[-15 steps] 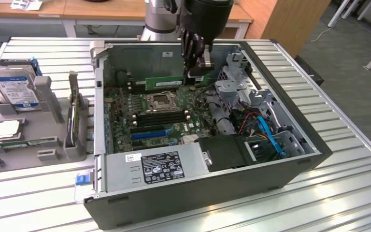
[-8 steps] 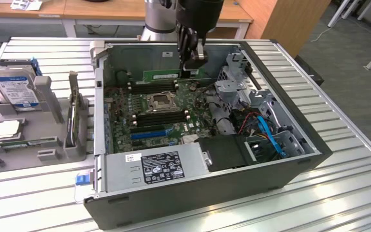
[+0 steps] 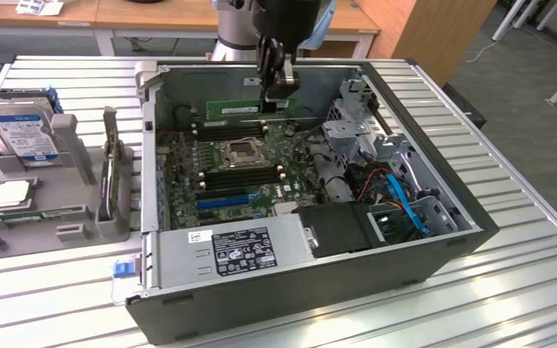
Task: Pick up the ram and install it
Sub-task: 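Insert the ram into the slot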
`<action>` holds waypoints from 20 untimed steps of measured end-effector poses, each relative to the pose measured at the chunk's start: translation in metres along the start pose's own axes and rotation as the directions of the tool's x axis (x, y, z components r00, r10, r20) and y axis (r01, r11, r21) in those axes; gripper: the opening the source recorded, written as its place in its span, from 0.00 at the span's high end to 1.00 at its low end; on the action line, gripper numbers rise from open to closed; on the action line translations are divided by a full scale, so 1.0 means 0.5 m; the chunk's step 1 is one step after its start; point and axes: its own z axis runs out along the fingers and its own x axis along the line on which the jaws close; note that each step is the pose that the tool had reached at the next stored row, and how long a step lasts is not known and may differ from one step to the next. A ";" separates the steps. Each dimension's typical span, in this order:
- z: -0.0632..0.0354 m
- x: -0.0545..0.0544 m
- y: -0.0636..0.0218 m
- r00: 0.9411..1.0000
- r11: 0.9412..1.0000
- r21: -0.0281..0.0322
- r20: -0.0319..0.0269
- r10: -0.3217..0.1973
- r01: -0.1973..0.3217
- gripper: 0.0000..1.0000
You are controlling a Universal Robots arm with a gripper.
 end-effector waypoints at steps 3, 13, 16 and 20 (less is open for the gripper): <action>0.008 -0.001 0.002 1.000 1.000 0.000 0.000 0.000 0.000 0.86; 0.045 -0.016 0.011 0.999 0.999 0.001 0.001 0.034 -0.034 0.86; 0.056 -0.015 0.011 0.999 0.999 0.001 0.001 0.044 -0.044 0.86; 0.070 -0.015 0.011 0.999 0.999 0.001 0.001 0.044 -0.044 0.86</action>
